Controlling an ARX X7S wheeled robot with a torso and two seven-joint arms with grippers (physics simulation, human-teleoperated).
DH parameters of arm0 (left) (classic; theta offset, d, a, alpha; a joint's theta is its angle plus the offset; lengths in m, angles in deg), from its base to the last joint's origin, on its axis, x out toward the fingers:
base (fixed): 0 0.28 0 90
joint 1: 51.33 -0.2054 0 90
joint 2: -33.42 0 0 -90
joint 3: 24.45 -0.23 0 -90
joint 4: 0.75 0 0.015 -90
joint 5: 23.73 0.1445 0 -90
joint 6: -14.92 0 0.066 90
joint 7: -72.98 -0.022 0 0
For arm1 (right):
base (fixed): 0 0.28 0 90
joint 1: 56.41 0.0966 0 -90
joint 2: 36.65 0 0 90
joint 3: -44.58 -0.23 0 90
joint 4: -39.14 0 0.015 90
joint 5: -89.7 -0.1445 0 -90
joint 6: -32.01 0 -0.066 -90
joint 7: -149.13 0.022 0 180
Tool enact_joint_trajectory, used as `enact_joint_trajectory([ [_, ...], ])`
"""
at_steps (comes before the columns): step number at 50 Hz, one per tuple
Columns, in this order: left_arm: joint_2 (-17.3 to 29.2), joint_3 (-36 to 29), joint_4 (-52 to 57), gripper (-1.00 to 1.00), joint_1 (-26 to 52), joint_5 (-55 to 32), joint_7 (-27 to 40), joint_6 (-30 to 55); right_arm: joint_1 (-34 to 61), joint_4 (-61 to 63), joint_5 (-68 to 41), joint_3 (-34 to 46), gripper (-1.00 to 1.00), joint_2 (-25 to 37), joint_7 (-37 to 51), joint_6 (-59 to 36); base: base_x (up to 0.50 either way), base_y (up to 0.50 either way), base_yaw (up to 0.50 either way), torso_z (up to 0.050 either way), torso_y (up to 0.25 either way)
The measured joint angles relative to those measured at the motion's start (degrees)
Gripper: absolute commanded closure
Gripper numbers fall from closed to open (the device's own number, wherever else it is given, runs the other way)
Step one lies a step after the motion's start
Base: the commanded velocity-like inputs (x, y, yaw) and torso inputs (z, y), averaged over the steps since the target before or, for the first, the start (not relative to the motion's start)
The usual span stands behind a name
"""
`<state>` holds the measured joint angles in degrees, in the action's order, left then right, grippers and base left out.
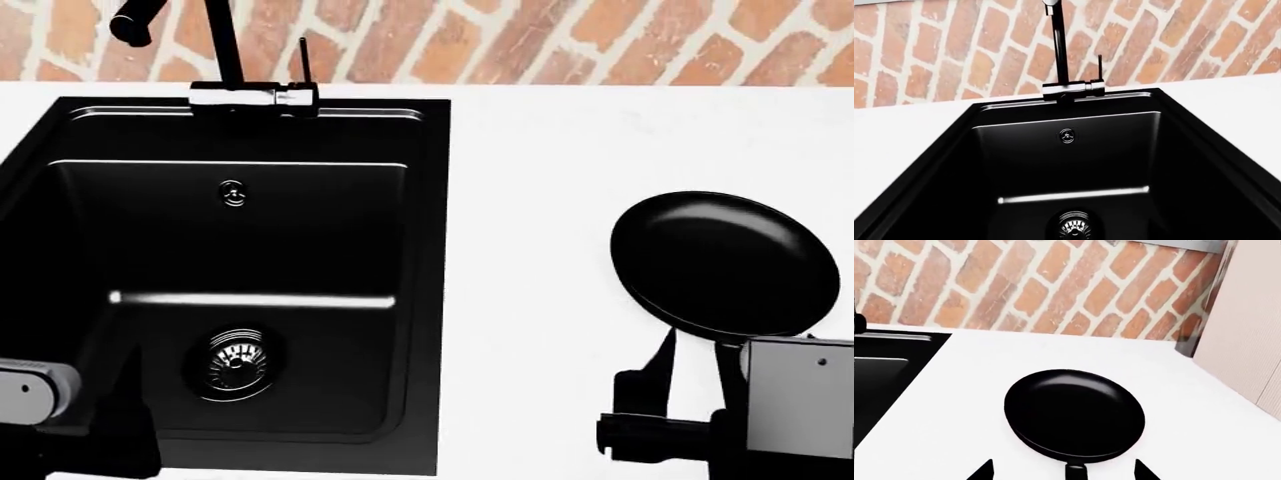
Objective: Pick the pan and sponge and place them into the sink. Then turn on the water.
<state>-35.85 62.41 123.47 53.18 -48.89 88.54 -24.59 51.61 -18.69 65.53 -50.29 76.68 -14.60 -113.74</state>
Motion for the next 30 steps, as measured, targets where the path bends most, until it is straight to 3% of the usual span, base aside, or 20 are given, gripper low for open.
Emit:
enact_joint_trajectory([
  [30,0.4,0.3,-1.2,-1.00,-1.2,-0.3,0.0,-1.7,14.8,-14.1,-3.6,5.4,-1.00,4.7,-3.4,-16.1,0.00,0.00,0.00,0.000,0.000],
])
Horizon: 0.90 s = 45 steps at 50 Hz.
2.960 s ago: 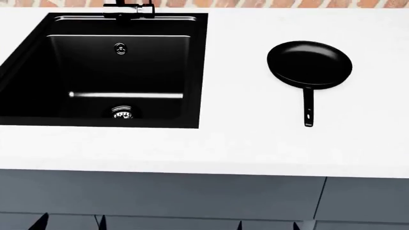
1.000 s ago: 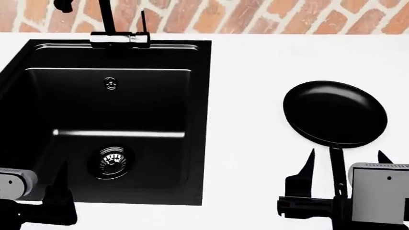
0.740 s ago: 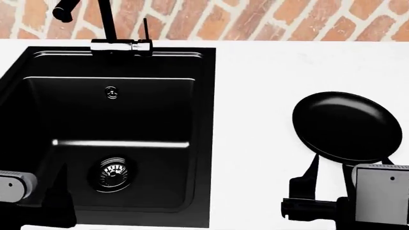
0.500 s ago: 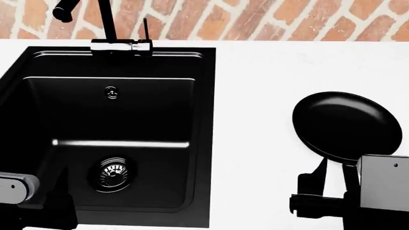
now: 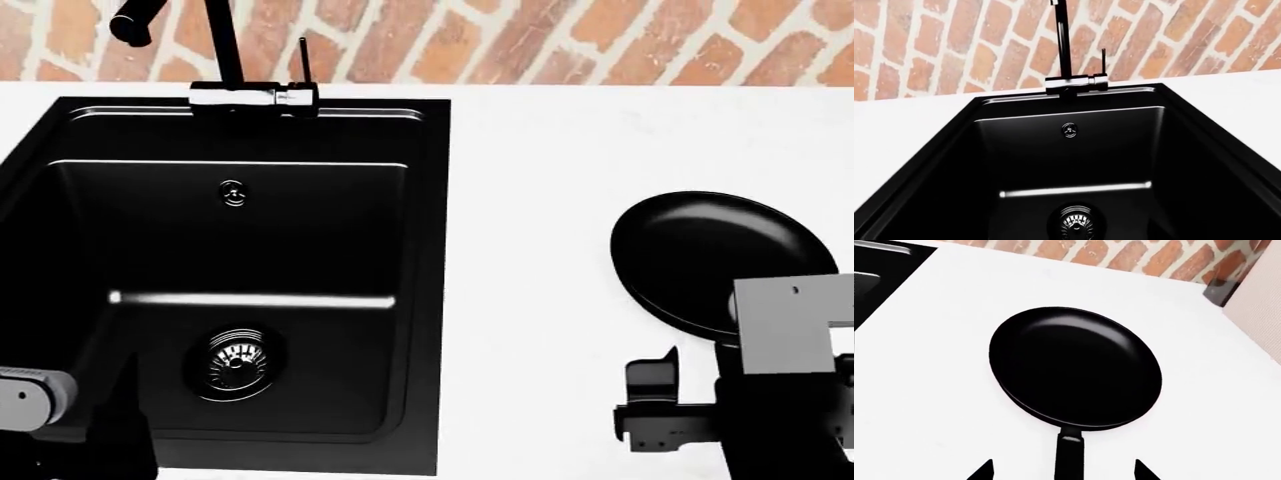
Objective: Pick the pan and sponge and place them into the sink. Then turn on the water.
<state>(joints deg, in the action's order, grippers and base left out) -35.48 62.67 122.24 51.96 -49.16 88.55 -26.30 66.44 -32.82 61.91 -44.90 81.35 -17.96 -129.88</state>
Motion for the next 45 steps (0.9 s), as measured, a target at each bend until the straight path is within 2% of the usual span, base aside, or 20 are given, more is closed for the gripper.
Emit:
enact_joint_trajectory([
  [15,0.1,0.2,-0.7,-1.00,-0.7,0.0,0.1,-1.0,5.2,-8.1,-0.4,1.7,-1.00,0.6,-1.8,-2.3,0.00,0.00,0.00,0.000,0.000],
  [35,0.5,0.5,-1.0,-1.00,-1.3,-0.4,0.3,-1.4,13.6,-21.9,0.6,8.2,-1.00,0.9,-6.0,-2.7,0.00,0.00,0.00,0.000,0.000],
  [36,0.5,0.5,-1.1,-1.00,-1.3,-0.4,0.3,-1.4,13.9,-22.4,0.6,8.3,1.00,0.9,-6.1,-2.6,0.00,0.00,0.00,0.000,0.000],
  [45,0.7,0.6,-1.1,-1.00,-1.5,-0.5,0.4,-1.6,14.8,-25.3,0.6,8.0,1.00,0.8,-6.7,-1.2,0.00,0.00,0.00,0.000,0.000],
])
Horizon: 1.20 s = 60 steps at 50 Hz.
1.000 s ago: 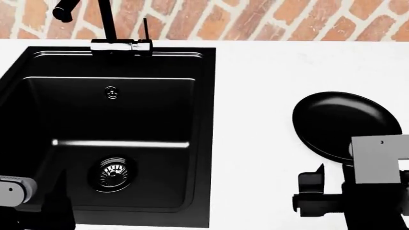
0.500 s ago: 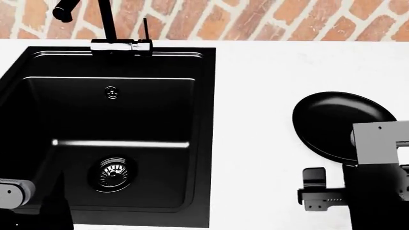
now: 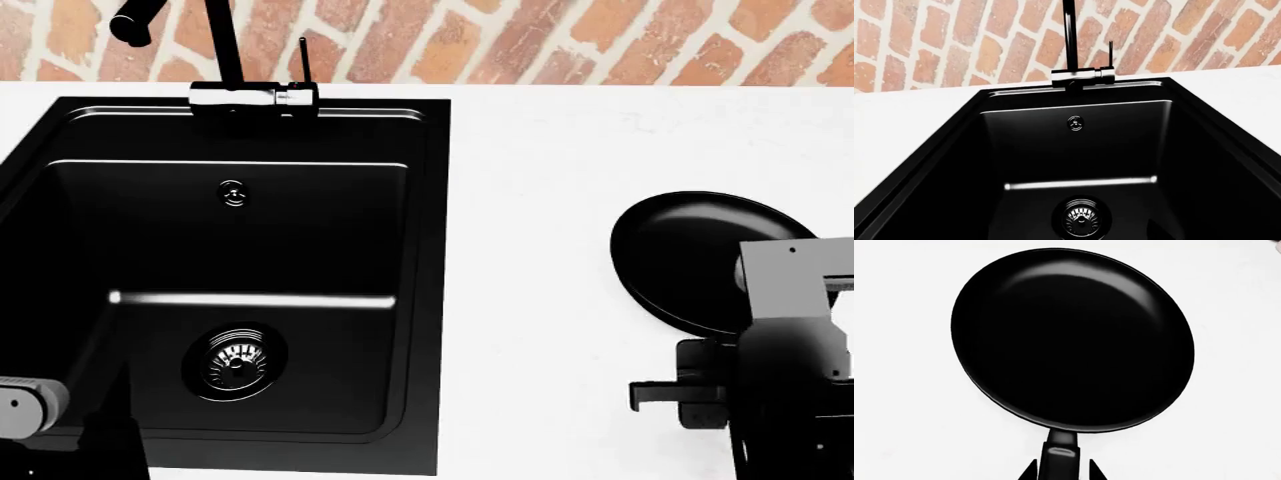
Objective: Pick the pan and sponge and place them into the sink. Then turn on the water.
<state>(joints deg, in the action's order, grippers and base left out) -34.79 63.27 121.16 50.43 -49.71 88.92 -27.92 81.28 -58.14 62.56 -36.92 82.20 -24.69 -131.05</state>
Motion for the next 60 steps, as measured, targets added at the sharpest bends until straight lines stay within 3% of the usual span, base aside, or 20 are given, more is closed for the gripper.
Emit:
enact_joint_trajectory([
  [15,0.2,0.1,0.1,-1.00,-0.1,-0.4,0.1,-0.2,-0.6,0.9,-0.6,-1.7,1.00,0.3,0.0,3.6,0.00,0.00,0.00,0.000,0.001],
  [43,1.1,-0.4,0.4,-1.00,2.2,-0.9,0.7,1.5,-8.3,17.4,-7.1,-8.2,1.00,1.0,-0.7,6.0,0.00,0.00,0.00,0.000,0.001],
  [60,1.9,0.1,0.5,-1.00,2.1,-1.2,0.9,1.7,-11.8,20.3,-7.3,-10.0,1.00,1.5,-0.6,6.7,0.00,0.28,0.00,0.000,0.002],
])
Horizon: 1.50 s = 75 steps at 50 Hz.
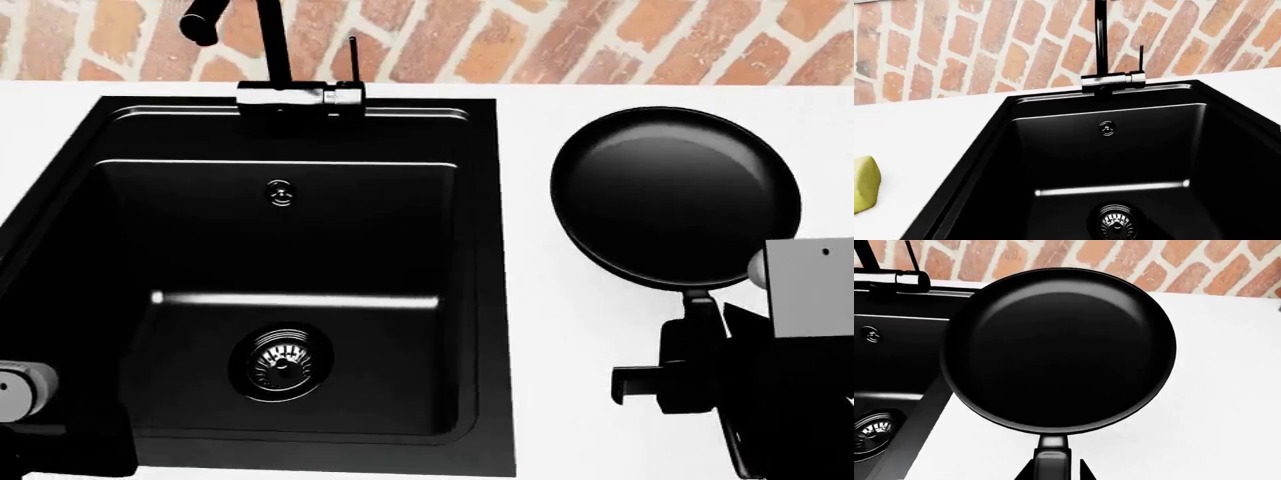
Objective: Pick the pan and sponge and place them into the sink. Then turn on the water.
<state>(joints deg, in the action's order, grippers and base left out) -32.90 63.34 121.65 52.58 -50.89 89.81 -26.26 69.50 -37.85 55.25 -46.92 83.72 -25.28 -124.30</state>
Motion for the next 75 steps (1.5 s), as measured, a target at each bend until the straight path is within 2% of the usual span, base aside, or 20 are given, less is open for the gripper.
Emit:
enact_joint_trajectory([
  [32,0.3,-0.8,-1.0,-1.00,0.2,0.4,0.5,-0.7,-2.6,0.8,-0.6,0.3,1.00,0.4,-0.3,2.5,0.09,0.41,0.00,0.000,0.002],
  [51,0.7,-0.7,-0.7,-1.00,-0.4,0.1,0.5,-1.1,-3.7,0.4,-0.5,0.4,1.00,0.8,-0.4,3.5,0.19,0.05,0.00,0.001,0.002],
  [75,0.7,-1.1,-0.5,-1.00,0.1,-0.2,1.0,-0.7,-3.5,0.4,0.0,1.4,1.00,1.3,0.4,2.9,0.01,0.00,0.00,0.001,0.002],
])
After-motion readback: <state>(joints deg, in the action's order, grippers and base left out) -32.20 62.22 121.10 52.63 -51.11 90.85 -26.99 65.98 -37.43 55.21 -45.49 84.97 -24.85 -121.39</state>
